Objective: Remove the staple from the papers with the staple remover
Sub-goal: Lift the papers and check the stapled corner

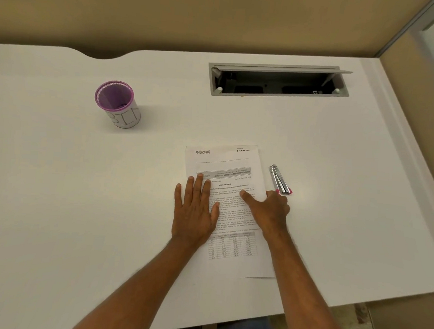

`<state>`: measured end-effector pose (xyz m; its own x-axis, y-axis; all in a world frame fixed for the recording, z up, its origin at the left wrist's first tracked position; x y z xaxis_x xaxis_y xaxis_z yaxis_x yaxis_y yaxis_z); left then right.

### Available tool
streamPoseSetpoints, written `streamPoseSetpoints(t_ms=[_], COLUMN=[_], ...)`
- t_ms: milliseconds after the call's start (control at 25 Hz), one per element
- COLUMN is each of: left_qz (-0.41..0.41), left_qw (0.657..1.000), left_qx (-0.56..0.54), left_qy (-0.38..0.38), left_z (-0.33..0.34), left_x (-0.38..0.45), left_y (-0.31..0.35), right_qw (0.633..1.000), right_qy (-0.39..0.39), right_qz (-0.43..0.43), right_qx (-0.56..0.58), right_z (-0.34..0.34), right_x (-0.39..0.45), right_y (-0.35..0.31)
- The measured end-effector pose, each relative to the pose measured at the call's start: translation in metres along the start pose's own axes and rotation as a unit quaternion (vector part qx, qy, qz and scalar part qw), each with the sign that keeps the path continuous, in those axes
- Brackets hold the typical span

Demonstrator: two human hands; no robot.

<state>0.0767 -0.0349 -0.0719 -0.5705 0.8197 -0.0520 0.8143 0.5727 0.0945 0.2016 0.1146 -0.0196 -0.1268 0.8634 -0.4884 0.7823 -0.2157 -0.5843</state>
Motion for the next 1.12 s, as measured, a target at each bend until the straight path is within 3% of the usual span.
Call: streamPoseSetpoints(t_ms=[240,360,640,760,840,880,960,1040,1080,1120], left_qz=[0.003,0.006,0.009,-0.024,-0.128,-0.195,-0.282,-0.270,-0.236,-0.196], left_qw=[1.000,0.999,0.999,0.990,0.939,0.885,0.746,0.636,0.621,0.632], left_qx=[0.000,0.005,-0.014,-0.125,-0.309,-0.416,-0.603,-0.722,-0.745,-0.748], left_qy=[0.025,0.032,0.029,0.062,0.074,0.068,0.031,-0.031,-0.052,-0.058], left_z=[0.001,0.001,0.000,-0.008,-0.020,-0.029,-0.048,-0.073,-0.087,-0.103], left_x=[0.000,-0.001,0.000,0.001,0.010,0.017,0.038,0.060,0.071,0.081], left_y=[0.000,0.000,-0.001,-0.002,-0.009,-0.015,-0.031,-0.046,-0.053,-0.056], right_qw=[0.987,0.987,0.991,0.987,0.978,0.970,0.950,0.936,0.929,0.924], right_qy=[-0.055,-0.058,-0.064,-0.069,-0.085,-0.098,-0.128,-0.141,-0.142,-0.139], right_qz=[0.043,0.060,-0.099,-0.123,-0.126,-0.127,-0.134,-0.148,-0.155,-0.161], right_qx=[0.145,0.137,0.060,0.078,0.143,0.185,0.250,0.288,0.304,0.317], right_z=[0.006,0.003,0.000,-0.006,-0.013,-0.017,-0.025,-0.035,-0.040,-0.044], right_x=[0.002,0.006,0.002,-0.001,-0.003,-0.005,-0.008,-0.013,-0.014,-0.016], right_y=[-0.002,-0.001,-0.007,-0.009,-0.010,-0.012,-0.019,-0.031,-0.040,-0.048])
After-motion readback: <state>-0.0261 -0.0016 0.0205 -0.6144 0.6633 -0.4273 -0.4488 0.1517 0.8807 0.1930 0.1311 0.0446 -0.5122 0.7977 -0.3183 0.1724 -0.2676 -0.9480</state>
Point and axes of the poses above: each hand's wrist, its own x-axis towards the middle knuckle, its own z-axis out of the palm, y = z × x, the point moved 2 cm from there along x, towards the middle knuckle, and after that the axes turned 10 degrees about x, right-handed, at the moved point
